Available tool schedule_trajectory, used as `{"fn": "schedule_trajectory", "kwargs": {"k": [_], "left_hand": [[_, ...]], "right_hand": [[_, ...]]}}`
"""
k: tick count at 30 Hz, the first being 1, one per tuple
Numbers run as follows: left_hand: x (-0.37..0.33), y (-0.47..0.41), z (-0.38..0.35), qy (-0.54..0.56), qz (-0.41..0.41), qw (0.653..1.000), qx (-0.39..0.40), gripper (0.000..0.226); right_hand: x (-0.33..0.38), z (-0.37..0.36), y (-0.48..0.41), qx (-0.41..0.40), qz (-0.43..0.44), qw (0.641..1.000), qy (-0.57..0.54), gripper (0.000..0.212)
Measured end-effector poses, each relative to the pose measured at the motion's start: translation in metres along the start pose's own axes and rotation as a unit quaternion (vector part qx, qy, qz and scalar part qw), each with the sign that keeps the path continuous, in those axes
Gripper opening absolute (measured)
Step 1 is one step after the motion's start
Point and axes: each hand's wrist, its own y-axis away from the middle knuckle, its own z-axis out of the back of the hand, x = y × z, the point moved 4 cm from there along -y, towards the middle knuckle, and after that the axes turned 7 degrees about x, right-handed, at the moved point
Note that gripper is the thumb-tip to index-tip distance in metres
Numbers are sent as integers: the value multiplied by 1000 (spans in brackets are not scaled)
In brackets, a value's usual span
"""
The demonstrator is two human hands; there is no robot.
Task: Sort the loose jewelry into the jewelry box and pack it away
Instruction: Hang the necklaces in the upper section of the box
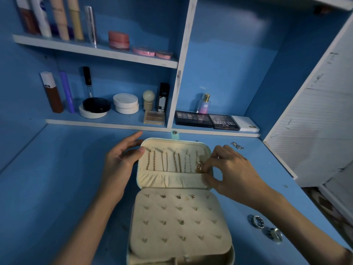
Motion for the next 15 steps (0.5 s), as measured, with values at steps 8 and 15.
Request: {"fn": "schedule_trajectory", "kwargs": {"k": [8,15], "left_hand": [[-1,0,0,6,-13,1000,-4,42],[0,0,0,8,-15,1000,-2,43]], "right_hand": [[-3,-4,-2,4,49,997,-52,12],[-4,-5,2,-26,70,987,-140,16]]}}
